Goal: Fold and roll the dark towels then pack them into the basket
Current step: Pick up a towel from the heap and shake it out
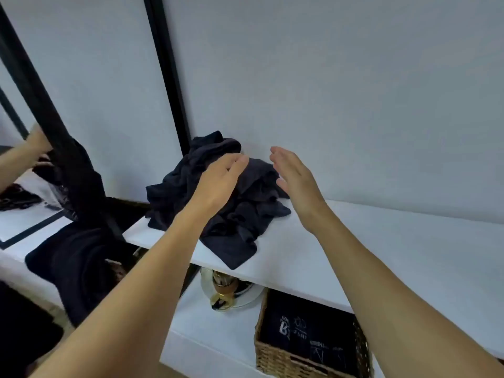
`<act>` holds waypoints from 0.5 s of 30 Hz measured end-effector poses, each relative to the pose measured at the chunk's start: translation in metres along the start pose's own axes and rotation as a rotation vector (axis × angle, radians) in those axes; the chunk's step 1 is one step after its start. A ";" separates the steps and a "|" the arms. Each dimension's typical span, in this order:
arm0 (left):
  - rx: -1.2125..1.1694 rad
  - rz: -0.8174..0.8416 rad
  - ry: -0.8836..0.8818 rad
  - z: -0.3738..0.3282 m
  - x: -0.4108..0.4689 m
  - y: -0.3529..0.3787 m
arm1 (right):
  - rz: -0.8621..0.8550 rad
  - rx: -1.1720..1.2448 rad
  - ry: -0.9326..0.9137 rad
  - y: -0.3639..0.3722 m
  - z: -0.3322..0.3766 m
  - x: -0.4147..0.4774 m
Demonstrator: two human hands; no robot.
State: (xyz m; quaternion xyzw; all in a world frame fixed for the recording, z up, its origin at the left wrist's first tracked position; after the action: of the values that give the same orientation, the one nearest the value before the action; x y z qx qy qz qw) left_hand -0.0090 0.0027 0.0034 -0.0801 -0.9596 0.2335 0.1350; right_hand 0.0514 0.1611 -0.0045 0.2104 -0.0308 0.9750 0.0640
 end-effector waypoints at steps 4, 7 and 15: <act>0.174 0.007 -0.080 0.041 0.036 0.011 | 0.019 -0.164 0.080 0.014 -0.040 0.031; 0.482 0.011 -0.035 0.066 0.069 0.029 | -0.007 -0.325 0.112 0.022 -0.076 0.063; 0.800 -0.194 0.151 0.084 0.121 0.049 | -0.086 -0.413 0.174 0.042 -0.133 0.127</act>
State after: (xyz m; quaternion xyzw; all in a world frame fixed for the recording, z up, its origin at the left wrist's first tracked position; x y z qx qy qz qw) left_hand -0.1449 0.0363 -0.0649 0.0524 -0.7838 0.5675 0.2468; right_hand -0.1231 0.1458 -0.0743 0.1090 -0.2153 0.9588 0.1497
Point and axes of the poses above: each hand's wrist, its own x-axis towards the middle knuckle, its own y-axis out of the palm, z = x × y, the point moved 1 cm from there along x, towards the middle knuckle, and after that the axes turned 8 degrees about -y, right-handed, at the moved point
